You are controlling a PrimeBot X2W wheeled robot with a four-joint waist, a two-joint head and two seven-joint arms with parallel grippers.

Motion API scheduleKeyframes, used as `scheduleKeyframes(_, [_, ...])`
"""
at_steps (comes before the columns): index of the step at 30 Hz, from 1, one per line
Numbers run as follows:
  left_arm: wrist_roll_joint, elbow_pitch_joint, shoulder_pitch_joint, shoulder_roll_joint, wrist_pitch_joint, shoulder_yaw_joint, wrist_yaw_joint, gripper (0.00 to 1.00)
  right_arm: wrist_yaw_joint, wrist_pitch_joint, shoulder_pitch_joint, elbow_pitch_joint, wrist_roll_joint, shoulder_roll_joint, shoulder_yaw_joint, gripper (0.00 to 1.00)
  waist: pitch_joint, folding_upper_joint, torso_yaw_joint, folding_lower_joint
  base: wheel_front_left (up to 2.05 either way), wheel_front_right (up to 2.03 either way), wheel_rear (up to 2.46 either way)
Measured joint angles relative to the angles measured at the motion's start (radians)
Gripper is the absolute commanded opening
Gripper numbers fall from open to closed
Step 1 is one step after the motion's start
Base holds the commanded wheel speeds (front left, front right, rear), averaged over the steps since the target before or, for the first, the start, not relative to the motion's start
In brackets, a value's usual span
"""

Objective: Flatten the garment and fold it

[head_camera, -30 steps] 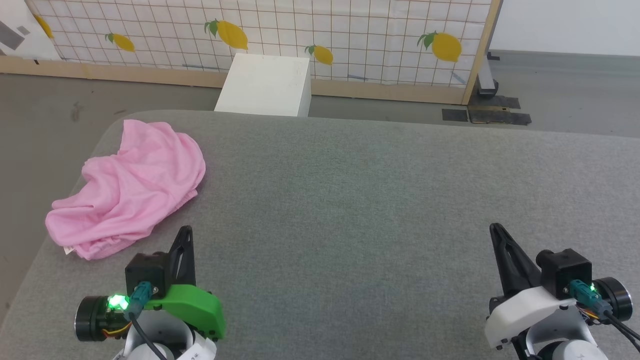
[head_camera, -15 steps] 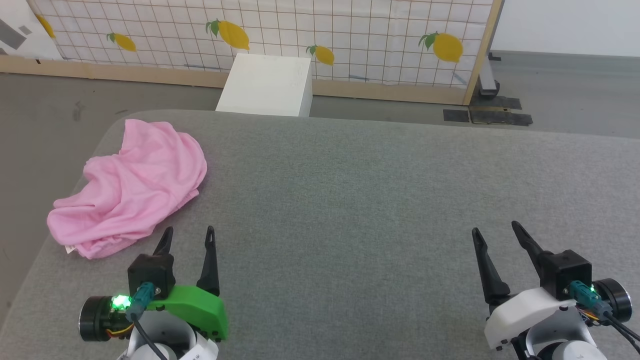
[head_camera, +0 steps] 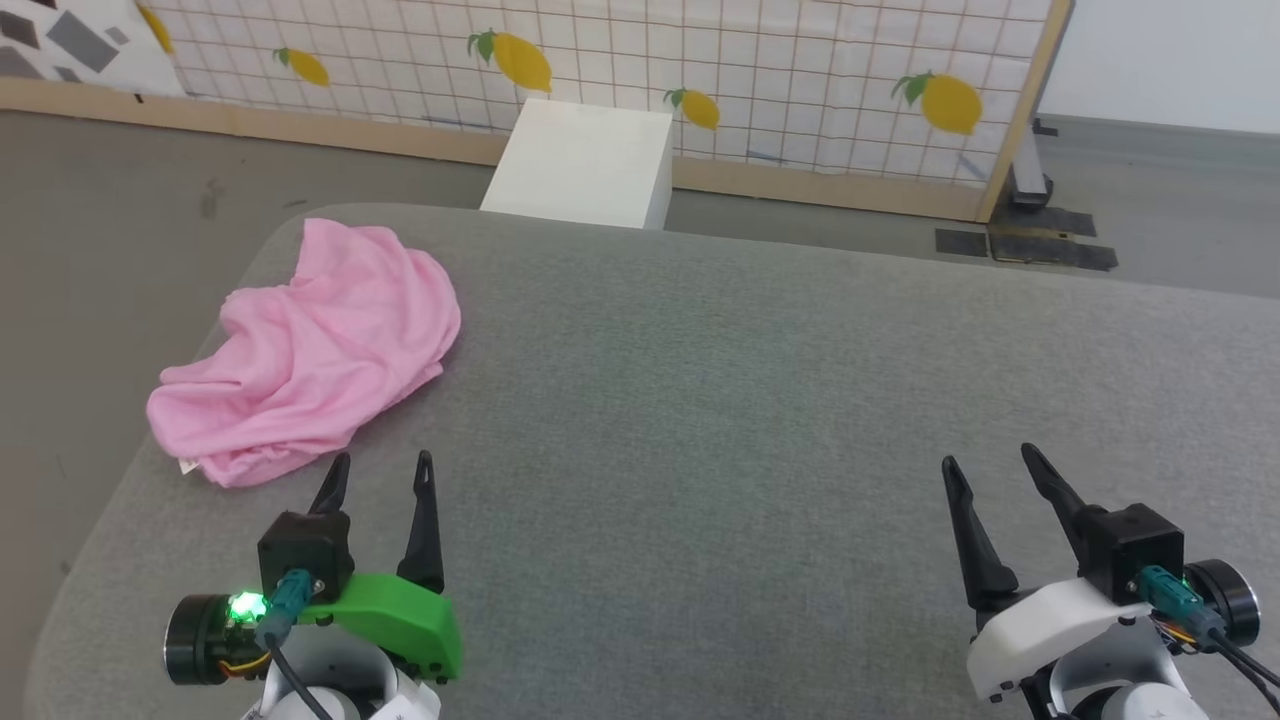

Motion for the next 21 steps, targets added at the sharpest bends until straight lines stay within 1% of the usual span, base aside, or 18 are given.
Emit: scheduleKeyframes(21, [-0.038, -0.003, 0.002, 0.009, -0.044, -0.004, 0.031, 1.00, 0.000, -0.031, -0.001, 0.018, 0.025, 0.000, 0.022, 1.00, 0.000, 0.0000, 0.160, 0.0000, -0.02, -0.02, -0.02])
